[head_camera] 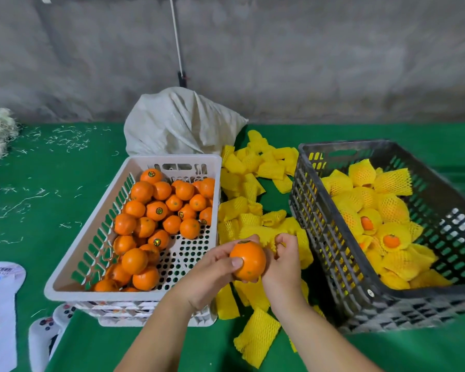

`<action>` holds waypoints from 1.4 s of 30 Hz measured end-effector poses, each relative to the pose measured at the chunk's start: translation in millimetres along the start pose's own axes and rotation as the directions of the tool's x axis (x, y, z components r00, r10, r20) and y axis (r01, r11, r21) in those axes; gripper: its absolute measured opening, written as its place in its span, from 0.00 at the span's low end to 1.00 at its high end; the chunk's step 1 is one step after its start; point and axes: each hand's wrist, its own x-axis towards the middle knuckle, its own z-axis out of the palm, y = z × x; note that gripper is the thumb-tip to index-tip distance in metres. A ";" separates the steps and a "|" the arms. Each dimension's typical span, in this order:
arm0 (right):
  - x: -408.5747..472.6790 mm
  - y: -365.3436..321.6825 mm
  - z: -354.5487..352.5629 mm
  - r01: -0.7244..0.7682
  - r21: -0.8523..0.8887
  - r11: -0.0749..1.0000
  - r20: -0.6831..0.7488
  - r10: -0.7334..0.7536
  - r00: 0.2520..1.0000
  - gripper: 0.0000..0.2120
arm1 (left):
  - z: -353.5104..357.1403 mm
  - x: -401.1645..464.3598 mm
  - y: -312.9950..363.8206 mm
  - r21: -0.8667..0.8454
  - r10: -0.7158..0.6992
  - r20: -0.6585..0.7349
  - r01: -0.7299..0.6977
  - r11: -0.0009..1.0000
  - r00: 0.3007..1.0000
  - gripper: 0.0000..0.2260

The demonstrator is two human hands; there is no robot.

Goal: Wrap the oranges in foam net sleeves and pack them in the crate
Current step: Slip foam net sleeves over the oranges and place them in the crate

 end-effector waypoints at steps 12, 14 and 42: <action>-1.2 -2.6 -17.7 0.240 -0.114 0.964 0.024 -0.239 0.971 0.07 | -3.8 7.4 -12.6 -0.100 0.043 -0.141 -0.057 0.993 0.989 0.44; -7.0 -7.2 -20.1 0.291 -0.081 0.953 0.019 -0.290 0.957 0.07 | -2.0 7.8 -15.1 -0.063 0.105 -0.251 -0.124 0.990 0.962 0.37; -35.7 -19.5 -8.1 0.647 -0.452 0.615 0.228 -0.621 0.750 0.11 | 13.6 5.3 -19.1 0.014 0.292 -0.365 -0.308 0.951 0.884 0.16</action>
